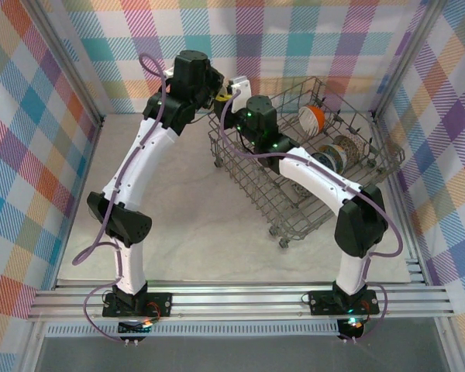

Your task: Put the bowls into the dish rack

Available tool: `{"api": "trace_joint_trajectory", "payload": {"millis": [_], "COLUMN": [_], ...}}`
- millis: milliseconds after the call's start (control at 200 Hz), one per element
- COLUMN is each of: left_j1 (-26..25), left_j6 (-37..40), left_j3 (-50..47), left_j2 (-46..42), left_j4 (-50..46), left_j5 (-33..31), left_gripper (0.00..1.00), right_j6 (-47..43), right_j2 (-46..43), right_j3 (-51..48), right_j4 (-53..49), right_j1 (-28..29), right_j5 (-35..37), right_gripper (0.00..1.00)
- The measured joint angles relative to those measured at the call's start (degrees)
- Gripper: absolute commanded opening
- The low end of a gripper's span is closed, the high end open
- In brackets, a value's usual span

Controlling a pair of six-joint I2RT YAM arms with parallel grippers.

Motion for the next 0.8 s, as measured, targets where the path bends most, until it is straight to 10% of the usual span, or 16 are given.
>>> {"api": "trace_joint_trajectory", "payload": {"millis": [800], "left_j1": [-0.04], "left_j6": [-0.09], "left_j3": [2.19], "left_j2": [0.74], "left_j4": [1.03], "left_j5": [0.07], "left_gripper": [0.0], "right_j6": [-6.91], "right_j2": [2.95], "right_j3": [-4.66], "right_j4": [18.4], "right_j1": [1.16], "right_j5": [6.12], "right_gripper": [0.0]}}
